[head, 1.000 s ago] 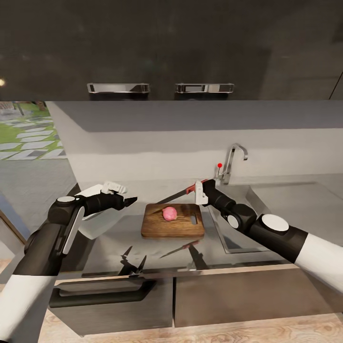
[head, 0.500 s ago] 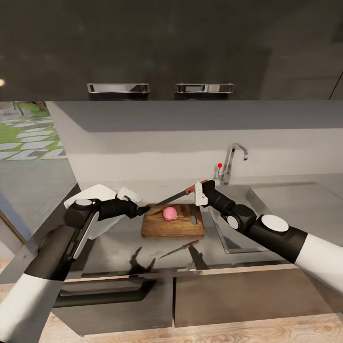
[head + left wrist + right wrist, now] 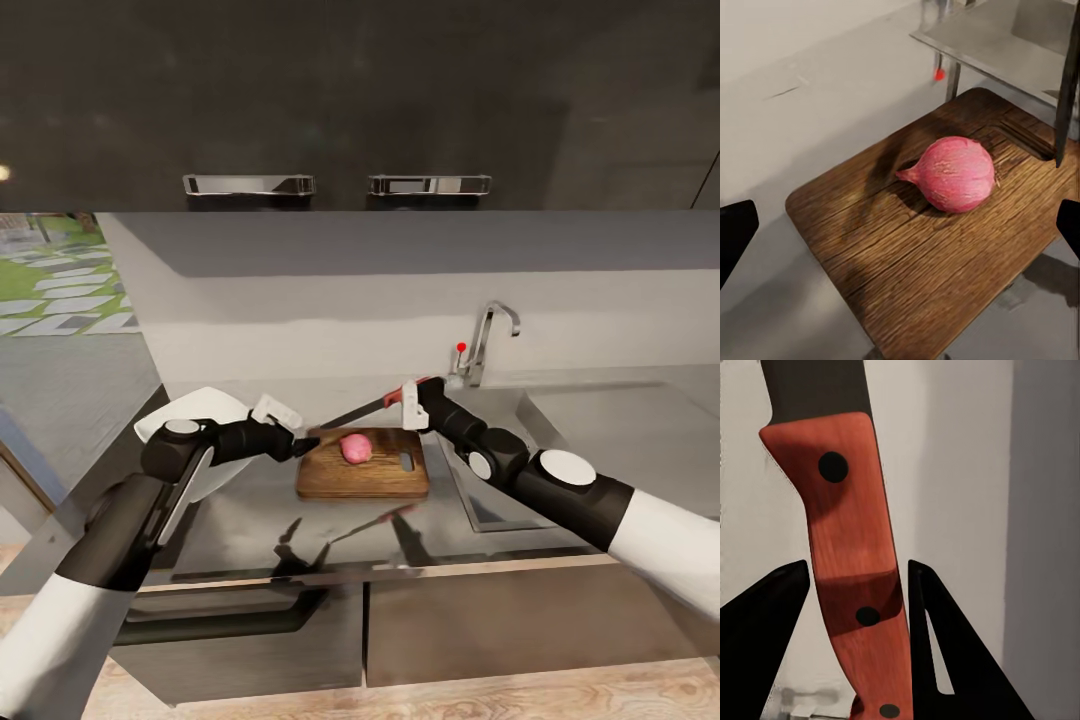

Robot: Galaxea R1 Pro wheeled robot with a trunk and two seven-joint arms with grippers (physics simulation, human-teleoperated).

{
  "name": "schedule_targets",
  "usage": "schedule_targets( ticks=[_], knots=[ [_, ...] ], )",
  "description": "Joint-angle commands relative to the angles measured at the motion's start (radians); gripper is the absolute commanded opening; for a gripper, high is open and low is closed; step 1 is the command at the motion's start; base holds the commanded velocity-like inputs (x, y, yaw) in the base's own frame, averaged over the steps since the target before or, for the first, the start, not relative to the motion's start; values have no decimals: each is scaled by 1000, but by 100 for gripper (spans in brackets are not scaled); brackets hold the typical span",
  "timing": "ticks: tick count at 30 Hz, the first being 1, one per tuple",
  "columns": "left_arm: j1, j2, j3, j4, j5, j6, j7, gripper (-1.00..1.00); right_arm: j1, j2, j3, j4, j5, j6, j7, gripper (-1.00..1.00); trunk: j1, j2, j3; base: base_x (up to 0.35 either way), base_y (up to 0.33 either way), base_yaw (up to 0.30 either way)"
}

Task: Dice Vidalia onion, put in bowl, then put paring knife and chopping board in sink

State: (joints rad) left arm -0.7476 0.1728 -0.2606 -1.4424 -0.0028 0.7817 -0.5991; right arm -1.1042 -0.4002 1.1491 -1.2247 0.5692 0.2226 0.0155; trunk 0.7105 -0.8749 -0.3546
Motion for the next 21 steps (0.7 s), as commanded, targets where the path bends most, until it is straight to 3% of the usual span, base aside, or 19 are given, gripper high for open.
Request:
schedule_targets(
  ticks=[1, 4, 5, 8, 13, 16, 21],
  knots=[
    [-1, 1, -4, -1, -1, 6, -2, 100, -2, 3, 3, 2, 11, 10, 1, -100, 0, -1, -1, 0, 0, 0],
    [-1, 1, -19, -1, 0, 5, -2, 100, -2, 21, 3, 26, 11, 27, 1, -100, 0, -1, -1, 0, 0, 0],
    [-1, 1, -27, -1, -1, 5, -2, 100, -2, 52, 2, 76, 11, 45, 1, -100, 0, -1, -1, 0, 0, 0],
    [-1, 1, -29, -1, -1, 5, -2, 100, -2, 72, 2, 109, 12, 49, 1, -100, 0, -1, -1, 0, 0, 0],
    [-1, 1, -29, -1, 0, 5, -2, 100, -2, 88, 1, 128, 12, 51, 1, -100, 0, -1, -1, 0, 0, 0],
    [-1, 1, -29, -1, -1, 5, -2, 100, -2, 105, -32, 140, 13, 53, 1, -100, 0, -1, -1, 0, 0, 0],
    [-1, 2, -29, -1, 0, 5, -2, 100, -2, 112, -45, 180, 14, 52, 1, -100, 0, -1, -1, 0, 0, 0]
  ],
)
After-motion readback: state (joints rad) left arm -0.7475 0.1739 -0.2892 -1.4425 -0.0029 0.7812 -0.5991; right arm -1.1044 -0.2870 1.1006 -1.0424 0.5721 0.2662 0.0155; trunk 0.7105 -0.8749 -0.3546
